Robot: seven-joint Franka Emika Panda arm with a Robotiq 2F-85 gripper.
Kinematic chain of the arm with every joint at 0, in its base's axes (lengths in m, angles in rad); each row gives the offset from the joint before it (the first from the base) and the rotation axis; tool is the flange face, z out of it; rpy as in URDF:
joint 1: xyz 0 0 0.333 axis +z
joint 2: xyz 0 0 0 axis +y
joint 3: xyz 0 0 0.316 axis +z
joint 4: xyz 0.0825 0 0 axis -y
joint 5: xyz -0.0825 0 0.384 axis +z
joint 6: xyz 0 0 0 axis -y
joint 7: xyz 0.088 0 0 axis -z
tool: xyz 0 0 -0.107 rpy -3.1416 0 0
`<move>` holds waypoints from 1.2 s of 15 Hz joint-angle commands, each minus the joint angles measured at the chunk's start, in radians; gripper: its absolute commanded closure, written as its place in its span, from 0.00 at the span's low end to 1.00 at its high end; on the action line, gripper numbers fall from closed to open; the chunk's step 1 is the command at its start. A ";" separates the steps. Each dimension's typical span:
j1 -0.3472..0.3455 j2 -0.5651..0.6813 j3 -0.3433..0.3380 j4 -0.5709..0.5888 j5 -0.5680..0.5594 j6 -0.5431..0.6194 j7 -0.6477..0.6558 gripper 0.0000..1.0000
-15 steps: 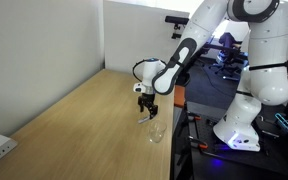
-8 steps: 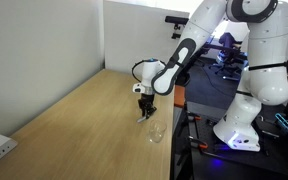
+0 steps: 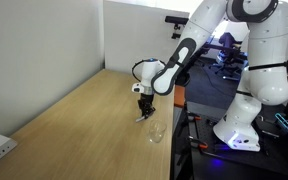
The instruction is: Put the pen in the cup
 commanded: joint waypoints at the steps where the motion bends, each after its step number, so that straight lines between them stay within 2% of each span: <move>1: -0.046 -0.035 0.050 -0.022 0.010 0.034 0.009 0.94; 9: -0.159 -0.073 0.161 -0.041 0.083 0.099 -0.103 0.94; 14: -0.237 -0.093 0.247 -0.057 0.187 0.115 -0.256 0.94; 18: -0.273 -0.110 0.294 -0.073 0.288 0.115 -0.393 0.94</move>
